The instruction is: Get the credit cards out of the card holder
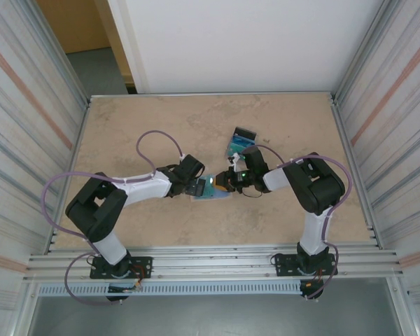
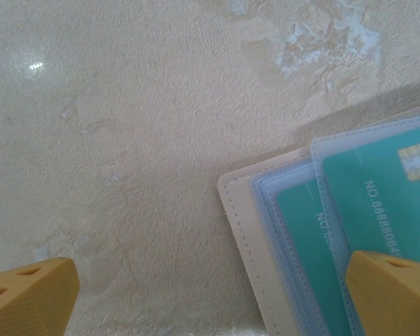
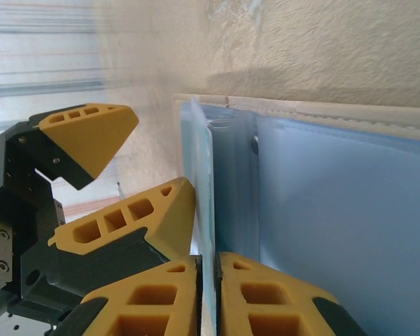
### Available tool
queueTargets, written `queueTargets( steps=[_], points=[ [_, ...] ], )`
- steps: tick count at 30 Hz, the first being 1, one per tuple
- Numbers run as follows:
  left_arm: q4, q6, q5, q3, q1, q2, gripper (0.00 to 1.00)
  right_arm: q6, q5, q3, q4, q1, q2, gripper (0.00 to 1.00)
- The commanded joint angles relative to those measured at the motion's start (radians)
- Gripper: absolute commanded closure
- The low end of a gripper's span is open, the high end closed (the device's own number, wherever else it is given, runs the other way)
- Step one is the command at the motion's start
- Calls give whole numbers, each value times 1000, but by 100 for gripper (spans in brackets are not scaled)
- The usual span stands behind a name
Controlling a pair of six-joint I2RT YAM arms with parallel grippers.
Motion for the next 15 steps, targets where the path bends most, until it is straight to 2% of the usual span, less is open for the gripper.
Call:
queueTargets(
  steps=[1,6,11,15],
  points=[
    [-34,-2,2,0,-4,30,1,29,-23,14,50,19,30,84],
    [-35,-6,4,-10,-4,22,1,44,-24,22,79,26,49,84],
    [-41,-13,-4,-20,-3,13,1,50,-27,15,94,22,42,91],
    [-48,-19,-11,-27,2,3,1,47,-28,-7,96,1,13,93]
  ],
)
